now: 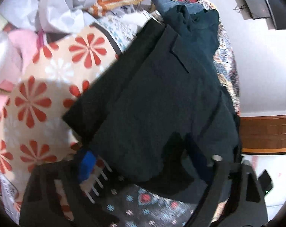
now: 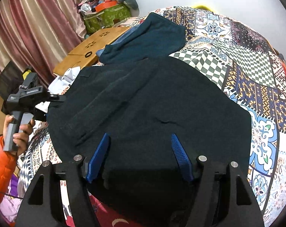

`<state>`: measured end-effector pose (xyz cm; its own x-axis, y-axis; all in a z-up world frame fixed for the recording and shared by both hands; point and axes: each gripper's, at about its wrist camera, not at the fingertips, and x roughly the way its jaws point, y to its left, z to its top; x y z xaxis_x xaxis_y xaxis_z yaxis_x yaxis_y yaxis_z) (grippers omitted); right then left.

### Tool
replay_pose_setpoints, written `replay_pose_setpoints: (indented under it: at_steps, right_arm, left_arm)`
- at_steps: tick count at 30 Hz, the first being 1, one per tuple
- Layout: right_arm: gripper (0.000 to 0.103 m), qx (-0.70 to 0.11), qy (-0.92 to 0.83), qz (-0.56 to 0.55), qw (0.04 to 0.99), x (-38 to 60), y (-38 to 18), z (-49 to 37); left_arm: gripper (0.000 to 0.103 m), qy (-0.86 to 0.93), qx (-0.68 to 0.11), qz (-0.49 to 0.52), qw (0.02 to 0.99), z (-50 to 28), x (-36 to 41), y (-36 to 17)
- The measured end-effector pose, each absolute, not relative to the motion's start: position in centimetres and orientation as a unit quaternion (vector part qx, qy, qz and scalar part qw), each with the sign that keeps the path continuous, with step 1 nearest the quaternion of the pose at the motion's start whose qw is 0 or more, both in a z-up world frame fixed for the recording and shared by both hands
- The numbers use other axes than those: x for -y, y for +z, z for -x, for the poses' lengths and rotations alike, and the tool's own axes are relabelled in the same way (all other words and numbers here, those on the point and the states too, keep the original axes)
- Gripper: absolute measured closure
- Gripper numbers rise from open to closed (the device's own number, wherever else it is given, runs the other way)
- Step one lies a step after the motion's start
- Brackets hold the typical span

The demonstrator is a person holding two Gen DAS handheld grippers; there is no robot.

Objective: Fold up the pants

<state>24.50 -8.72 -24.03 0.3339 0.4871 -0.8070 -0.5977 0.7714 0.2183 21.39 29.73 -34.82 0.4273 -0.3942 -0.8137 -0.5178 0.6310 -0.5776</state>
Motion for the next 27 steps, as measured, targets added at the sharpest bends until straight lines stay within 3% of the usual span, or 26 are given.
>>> replay_pose_setpoints:
  at_steps: [3,4,7,17,27]
  right_arm:
    - [0.037,-0.472,0.331,0.056,0.815,8.8,-24.0,-24.5]
    - [0.037,-0.473,0.331,0.054,0.815,8.8,-24.0,-24.5]
    - [0.037,-0.476,0.329,0.041,0.814,9.3,-23.8,-24.6]
    - [0.037,-0.469,0.286,-0.041,0.835,16.5,-21.9,-23.7]
    - [0.037,-0.504,0.257,-0.082,0.821,20.4,-25.4,-23.9]
  left_arm:
    - [0.055,0.060,-0.530,0.407,0.741,-21.5,-29.9,-34.5]
    - [0.072,0.072,-0.529,0.399,0.746,-21.5,-29.9,-34.3]
    - [0.079,0.092,-0.511,0.358,0.776,-21.1,-29.9,-32.2]
    - [0.083,0.129,-0.385,0.103,0.908,-20.7,-23.2,-17.3]
    - [0.084,0.001,-0.288,0.029,0.957,-25.3,-9.5,-7.7]
